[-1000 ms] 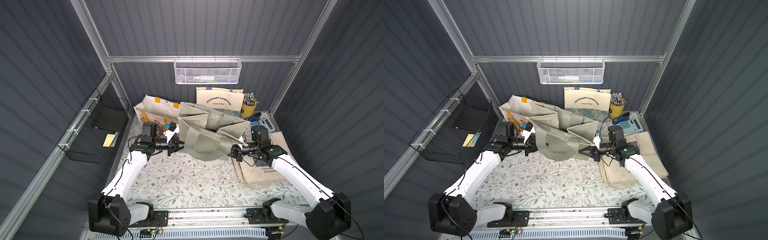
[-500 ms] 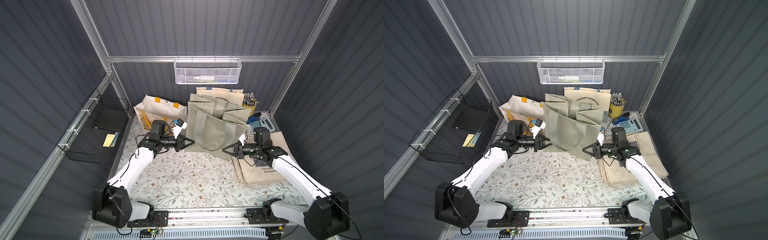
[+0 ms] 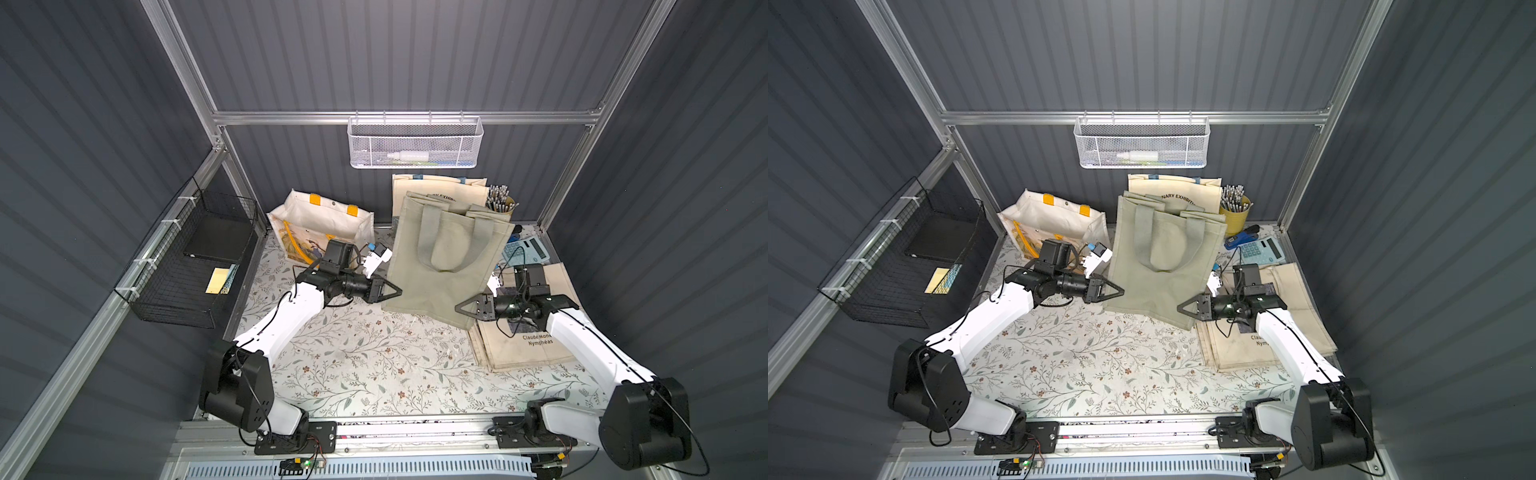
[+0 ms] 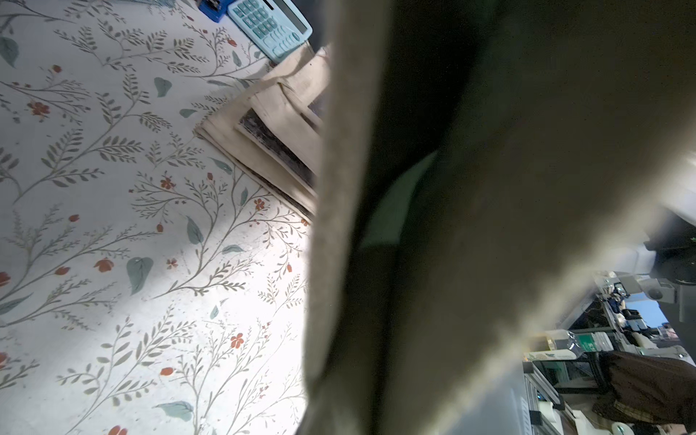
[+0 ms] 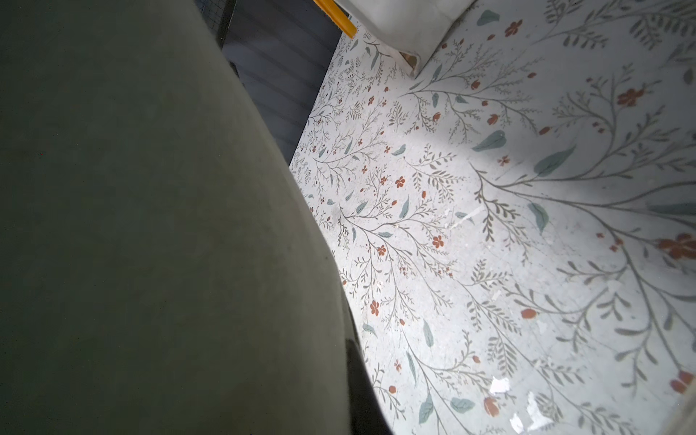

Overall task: Put away the canvas bag
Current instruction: Place the canvas bag at the center of the board.

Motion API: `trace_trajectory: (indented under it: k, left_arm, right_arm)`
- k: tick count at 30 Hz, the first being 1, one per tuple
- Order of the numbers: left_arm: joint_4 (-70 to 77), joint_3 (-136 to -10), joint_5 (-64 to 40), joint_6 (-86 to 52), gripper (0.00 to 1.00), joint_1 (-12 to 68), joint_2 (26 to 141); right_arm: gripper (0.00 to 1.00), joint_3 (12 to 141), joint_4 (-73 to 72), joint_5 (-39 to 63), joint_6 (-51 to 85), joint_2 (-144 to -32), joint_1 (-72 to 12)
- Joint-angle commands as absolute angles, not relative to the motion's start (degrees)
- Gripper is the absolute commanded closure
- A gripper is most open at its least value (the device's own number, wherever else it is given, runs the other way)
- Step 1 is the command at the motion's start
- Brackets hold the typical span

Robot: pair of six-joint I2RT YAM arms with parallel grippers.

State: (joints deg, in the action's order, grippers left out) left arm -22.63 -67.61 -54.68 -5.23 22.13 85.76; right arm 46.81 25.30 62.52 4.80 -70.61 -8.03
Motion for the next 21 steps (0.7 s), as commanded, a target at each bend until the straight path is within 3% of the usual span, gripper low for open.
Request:
trace_trajectory:
  k: [1,7,14,21]
  left_arm:
    - [-25.4,-71.3,-53.9,-5.6,1.00,21.9,86.7]
    - [-23.8,-72.2,-51.5,-10.0,1.00,28.5,91.1]
    - [-9.8,-72.2,-47.6,-24.2,1.00,36.1,97.2]
    - [0.5,-77.4,-45.2,-38.1,1.00,40.7,104.7]
  right_arm:
    - [1.00,45.5,30.4,59.1,5.6,-68.6,-3.3]
    - [1.00,47.8,41.5,53.8,3.2,-67.4,3.2]
    - [1.00,49.9,46.2,44.7,1.9,-66.5,11.5]
    - [1.00,55.9,47.0,40.9,1.5,-76.7,22.3]
